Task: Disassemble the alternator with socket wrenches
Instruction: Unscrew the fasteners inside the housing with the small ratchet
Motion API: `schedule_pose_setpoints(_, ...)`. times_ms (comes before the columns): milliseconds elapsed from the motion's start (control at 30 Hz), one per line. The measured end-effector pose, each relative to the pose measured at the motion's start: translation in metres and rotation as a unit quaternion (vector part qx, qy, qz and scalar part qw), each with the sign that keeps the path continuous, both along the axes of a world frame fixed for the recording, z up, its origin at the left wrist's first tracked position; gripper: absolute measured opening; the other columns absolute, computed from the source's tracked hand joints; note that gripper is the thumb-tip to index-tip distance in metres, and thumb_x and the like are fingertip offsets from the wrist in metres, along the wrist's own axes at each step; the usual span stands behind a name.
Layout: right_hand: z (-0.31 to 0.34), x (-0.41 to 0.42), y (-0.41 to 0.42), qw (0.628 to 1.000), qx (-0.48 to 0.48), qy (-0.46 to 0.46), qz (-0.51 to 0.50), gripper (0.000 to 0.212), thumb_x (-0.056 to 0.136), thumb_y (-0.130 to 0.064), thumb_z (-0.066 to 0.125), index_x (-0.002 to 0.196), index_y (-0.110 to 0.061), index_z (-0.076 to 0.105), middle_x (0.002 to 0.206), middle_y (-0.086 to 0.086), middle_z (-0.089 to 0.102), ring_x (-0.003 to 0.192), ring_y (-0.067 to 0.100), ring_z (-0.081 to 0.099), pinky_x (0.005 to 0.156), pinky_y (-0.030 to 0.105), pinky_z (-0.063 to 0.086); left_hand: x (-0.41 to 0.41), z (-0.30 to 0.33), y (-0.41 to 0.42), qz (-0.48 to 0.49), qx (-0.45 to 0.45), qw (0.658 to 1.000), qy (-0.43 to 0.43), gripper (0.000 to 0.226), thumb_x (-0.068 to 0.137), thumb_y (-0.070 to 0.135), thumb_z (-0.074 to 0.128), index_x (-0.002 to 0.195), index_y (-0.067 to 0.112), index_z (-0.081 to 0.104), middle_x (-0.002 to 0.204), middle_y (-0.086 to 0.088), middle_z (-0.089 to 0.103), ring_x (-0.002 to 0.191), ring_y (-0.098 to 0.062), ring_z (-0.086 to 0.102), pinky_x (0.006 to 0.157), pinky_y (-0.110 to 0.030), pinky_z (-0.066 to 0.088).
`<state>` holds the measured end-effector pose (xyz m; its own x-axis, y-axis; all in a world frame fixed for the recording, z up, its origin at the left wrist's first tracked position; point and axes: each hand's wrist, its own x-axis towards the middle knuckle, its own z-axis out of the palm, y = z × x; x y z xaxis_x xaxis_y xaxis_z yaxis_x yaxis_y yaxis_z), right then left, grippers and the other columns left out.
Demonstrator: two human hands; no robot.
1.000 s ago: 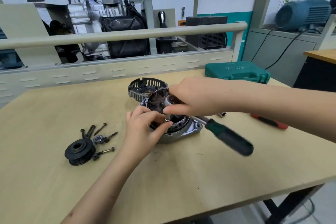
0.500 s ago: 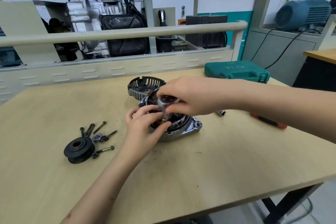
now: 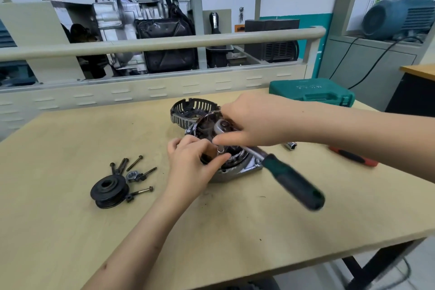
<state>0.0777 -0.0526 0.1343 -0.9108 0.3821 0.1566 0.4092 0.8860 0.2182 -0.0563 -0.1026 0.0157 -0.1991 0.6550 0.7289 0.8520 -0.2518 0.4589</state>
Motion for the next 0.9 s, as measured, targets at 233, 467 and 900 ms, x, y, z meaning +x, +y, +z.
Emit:
schedule_pose_setpoints(233,-0.003,0.001,0.003,0.997,-0.066,-0.007,0.031,0.034,0.091,-0.038,0.047,0.105,-0.007,0.053,0.085,0.004,0.056,0.077,0.021,0.051,0.066,0.028,0.034,-0.007,-0.002,0.001,-0.063,-0.031,0.997,-0.031,0.027,0.066,0.036,0.069,0.068,0.009,0.068,0.075,0.023,0.056,0.085,0.012,0.048,0.091,-0.017,0.018)
schedule_pose_setpoints(467,-0.008,0.007,0.001,0.994,-0.104,0.010,0.032,0.029,0.092,-0.034,0.049,0.107,-0.009,0.047,0.089,0.000,0.051,0.074,0.014,0.040,0.062,0.025,0.026,-0.005,0.000,0.004,-0.020,-0.013,0.999,0.029,0.030,0.065,0.039,0.070,0.066,0.010,0.065,0.075,0.016,0.056,0.083,0.004,0.046,0.089,-0.020,0.017)
schedule_pose_setpoints(900,0.000,0.007,0.007,0.997,-0.060,-0.030,0.025,0.033,0.092,-0.039,0.044,0.109,-0.010,0.049,0.092,0.003,0.058,0.086,0.022,0.054,0.071,0.035,0.041,-0.003,-0.002,0.002,-0.034,-0.012,0.999,-0.027,0.024,0.068,0.029,0.078,0.071,0.007,0.070,0.082,0.020,0.055,0.096,0.002,0.050,0.101,-0.016,0.005)
